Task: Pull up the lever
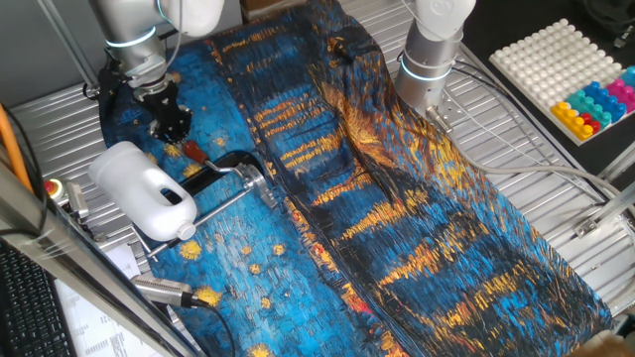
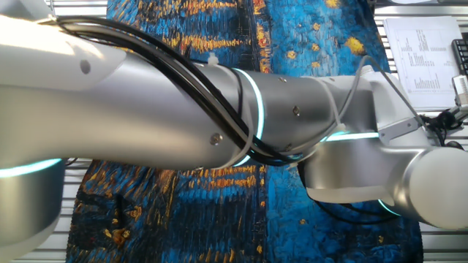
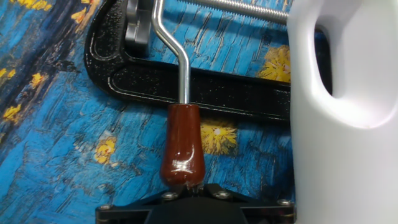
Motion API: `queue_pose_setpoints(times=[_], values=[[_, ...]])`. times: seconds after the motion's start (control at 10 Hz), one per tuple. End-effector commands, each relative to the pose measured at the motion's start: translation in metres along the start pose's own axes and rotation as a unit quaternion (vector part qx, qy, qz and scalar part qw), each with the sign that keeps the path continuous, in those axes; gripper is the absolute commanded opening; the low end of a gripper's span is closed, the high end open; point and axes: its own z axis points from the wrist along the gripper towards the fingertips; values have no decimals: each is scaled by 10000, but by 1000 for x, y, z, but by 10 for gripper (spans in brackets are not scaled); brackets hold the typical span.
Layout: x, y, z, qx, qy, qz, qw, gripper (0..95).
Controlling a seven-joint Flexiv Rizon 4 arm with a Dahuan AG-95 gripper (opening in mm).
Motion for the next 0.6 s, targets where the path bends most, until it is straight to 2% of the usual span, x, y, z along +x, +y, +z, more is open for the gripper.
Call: queue_pose_setpoints(times=[0.1, 0.6], values=[[-3, 1, -5, -25, 26, 3, 10000, 0], [-5, 3, -7, -33, 44, 104, 9999, 0]])
